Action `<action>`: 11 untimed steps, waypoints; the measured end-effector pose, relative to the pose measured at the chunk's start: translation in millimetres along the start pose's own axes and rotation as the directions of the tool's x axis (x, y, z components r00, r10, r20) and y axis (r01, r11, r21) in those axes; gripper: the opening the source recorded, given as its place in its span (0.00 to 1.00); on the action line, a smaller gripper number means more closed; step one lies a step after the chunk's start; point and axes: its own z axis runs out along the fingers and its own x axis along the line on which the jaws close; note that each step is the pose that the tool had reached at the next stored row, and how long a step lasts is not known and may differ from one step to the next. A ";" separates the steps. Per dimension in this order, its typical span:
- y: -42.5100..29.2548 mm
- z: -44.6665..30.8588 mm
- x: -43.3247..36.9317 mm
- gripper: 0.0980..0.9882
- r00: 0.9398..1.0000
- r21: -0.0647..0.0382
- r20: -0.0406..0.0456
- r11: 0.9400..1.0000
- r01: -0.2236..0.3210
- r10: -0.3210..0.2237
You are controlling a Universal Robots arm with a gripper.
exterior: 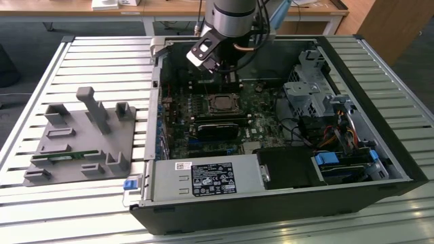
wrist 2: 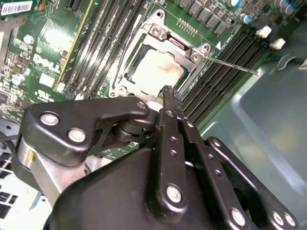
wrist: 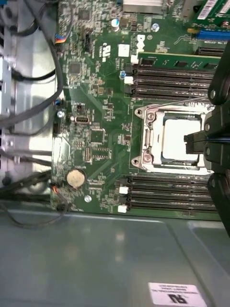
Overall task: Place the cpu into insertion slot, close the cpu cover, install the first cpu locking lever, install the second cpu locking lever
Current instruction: 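Install the first cpu locking lever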
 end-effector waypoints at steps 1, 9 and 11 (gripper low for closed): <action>0.0 0.0 0.0 0.01 1.000 0.001 0.000 1.000 0.018 -0.018; 0.0 0.0 0.0 0.01 0.988 0.012 -0.003 0.988 0.156 -0.156; -0.1 0.0 0.0 0.01 0.982 0.014 -0.005 0.981 0.191 -0.191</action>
